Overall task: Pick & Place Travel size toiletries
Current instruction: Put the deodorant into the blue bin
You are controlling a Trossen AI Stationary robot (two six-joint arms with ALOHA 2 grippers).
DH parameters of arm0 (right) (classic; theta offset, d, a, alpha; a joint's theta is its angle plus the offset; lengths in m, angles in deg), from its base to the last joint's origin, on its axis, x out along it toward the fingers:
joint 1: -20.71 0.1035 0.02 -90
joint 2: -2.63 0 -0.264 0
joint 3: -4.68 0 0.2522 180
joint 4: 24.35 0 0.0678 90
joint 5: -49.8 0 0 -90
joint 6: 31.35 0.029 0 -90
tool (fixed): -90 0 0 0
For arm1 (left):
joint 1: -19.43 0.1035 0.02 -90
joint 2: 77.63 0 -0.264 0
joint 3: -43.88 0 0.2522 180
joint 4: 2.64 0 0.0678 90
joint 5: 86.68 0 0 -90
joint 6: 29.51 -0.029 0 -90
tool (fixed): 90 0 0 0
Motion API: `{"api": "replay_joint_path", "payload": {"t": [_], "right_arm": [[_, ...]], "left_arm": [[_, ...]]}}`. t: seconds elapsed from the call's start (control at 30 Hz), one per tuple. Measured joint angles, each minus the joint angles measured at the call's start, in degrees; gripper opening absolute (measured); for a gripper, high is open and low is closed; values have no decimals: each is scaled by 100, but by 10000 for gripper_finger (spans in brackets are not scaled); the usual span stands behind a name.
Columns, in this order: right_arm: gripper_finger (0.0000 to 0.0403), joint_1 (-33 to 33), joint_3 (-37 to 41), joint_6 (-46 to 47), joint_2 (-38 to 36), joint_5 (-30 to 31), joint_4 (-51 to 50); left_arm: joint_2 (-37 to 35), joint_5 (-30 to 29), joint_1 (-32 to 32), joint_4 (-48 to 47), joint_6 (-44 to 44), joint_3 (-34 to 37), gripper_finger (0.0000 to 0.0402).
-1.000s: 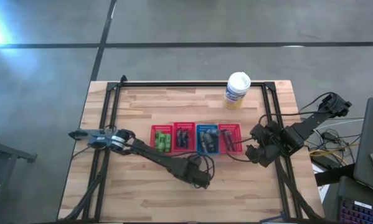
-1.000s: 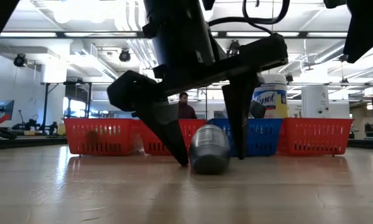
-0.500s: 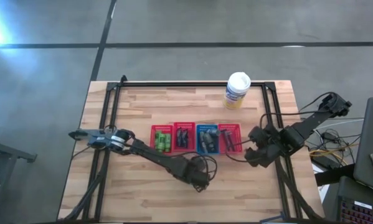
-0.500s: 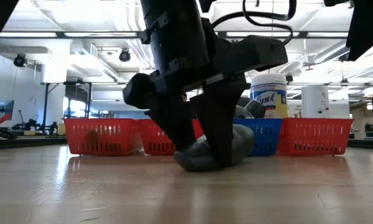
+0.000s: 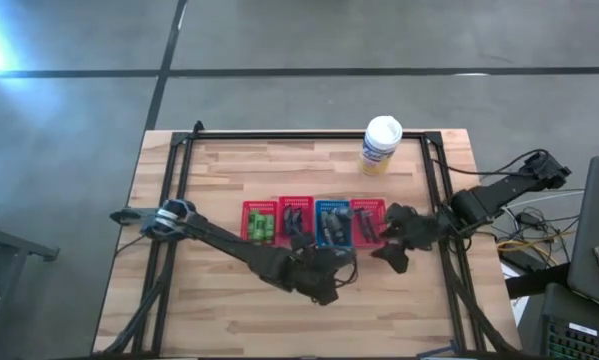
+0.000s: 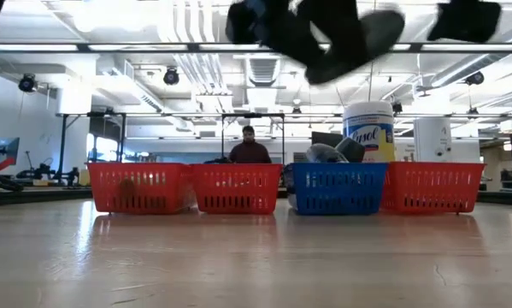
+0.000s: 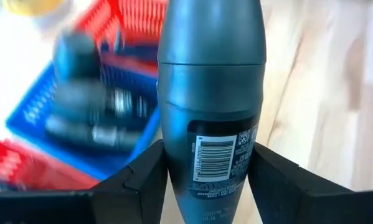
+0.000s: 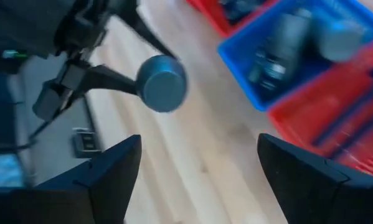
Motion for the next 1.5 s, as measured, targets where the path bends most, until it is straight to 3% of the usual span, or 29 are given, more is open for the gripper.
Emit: {"api": "replay_joint_path", "payload": {"t": [0.2,0.47,0.7,1.07,1.2,1.5], "right_arm": [[335,-361,24,-554,55,-659,840],[358,-534,24,-638,262,-983,1272],[348,-785,24,-559,571,-982,1349],[302,-1049,15,-559,715,-1282,1509],[271,-1133,15,-576,866,-1557,1700],[196,-1259,17,-596,948,-1556,1754]], "left_arm": [[-271,-211,65,175,-649,-7,194],[-312,-261,128,368,-1293,-7,196],[-312,-204,245,651,-1570,-14,196],[-312,-184,292,608,-1699,-7,197],[-312,-184,345,559,-1715,-4,197],[-312,-209,371,346,-1662,-4,201]]}}
